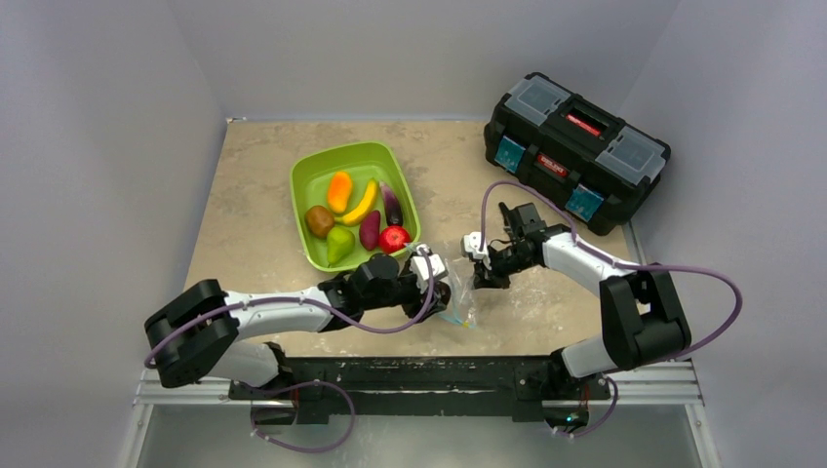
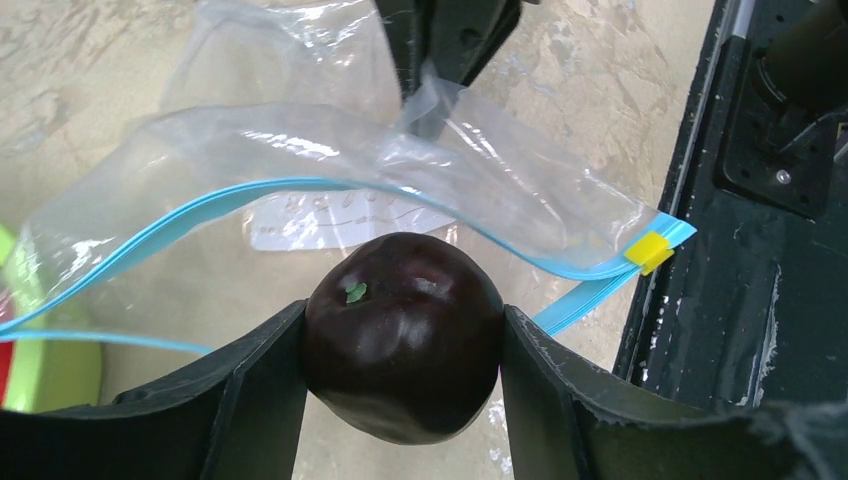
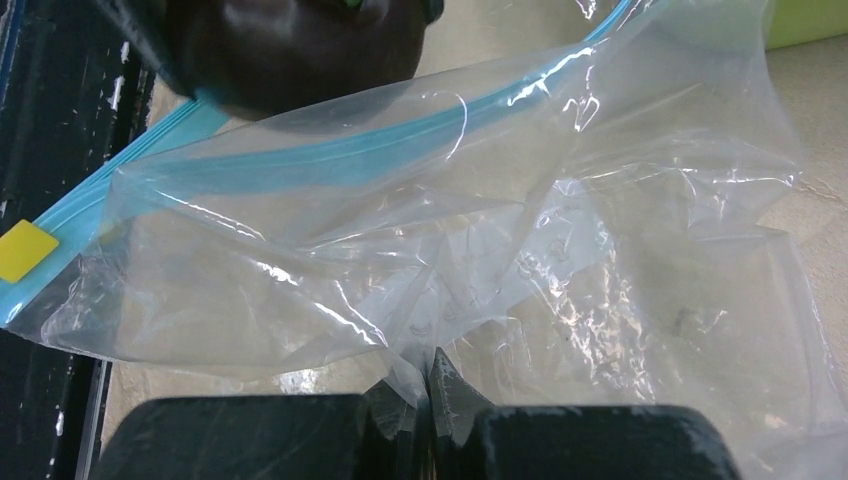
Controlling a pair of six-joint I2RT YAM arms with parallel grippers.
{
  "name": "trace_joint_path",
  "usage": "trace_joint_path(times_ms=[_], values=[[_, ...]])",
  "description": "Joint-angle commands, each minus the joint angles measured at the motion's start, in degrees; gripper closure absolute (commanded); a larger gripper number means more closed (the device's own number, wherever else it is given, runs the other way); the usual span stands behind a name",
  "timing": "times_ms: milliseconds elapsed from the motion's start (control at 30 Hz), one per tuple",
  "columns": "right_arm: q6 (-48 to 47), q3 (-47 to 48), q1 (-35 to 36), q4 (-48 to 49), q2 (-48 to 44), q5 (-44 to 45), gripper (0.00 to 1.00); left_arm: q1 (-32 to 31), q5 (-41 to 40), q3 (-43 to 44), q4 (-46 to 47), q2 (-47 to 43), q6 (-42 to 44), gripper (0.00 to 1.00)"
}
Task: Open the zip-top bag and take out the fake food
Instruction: Pick up the fake fruit from the zipper food storage bag, then place the fake fruit in the bin.
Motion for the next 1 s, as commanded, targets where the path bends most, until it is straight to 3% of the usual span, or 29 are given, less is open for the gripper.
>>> trace_joint_path(times_ms=[0, 300, 500, 600, 800, 967], values=[[-2.06, 0.53, -0.61, -1.14, -1.75, -0.38, 1.00, 2.81, 1.10, -1.23, -0.46, -5.20, -3.71, 1.00], [-3.10, 0.79, -1.40, -2.12, -2.31, -0.40, 1.00, 12.39, 5.42, 3.57, -15.68, -13.76, -10.37, 1.00], [-3.28, 0.86, -1.76, -2.38, -2.40, -0.46, 1.00, 18.12, -5.55, 8.72, -29.08, -18.42, -17.81, 1.00], [-3.36, 0.88, -1.83, -2.38, -2.30, -0.47, 1.00, 22.40, -6.10, 10.43, -32.45, -19.69, -20.43, 1.00], [-3.39, 1.01, -2.00, -2.45, -2.18, -0.29, 1.00, 29.93, -7.21, 16.67, -41.05, -17.99, -26.48, 1.00], [-3.71, 0.99, -2.11, -2.71, -2.07, -0.27, 1.00, 31.44, -14.75, 25.24, -49.79, -14.65, -30.59, 1.00]])
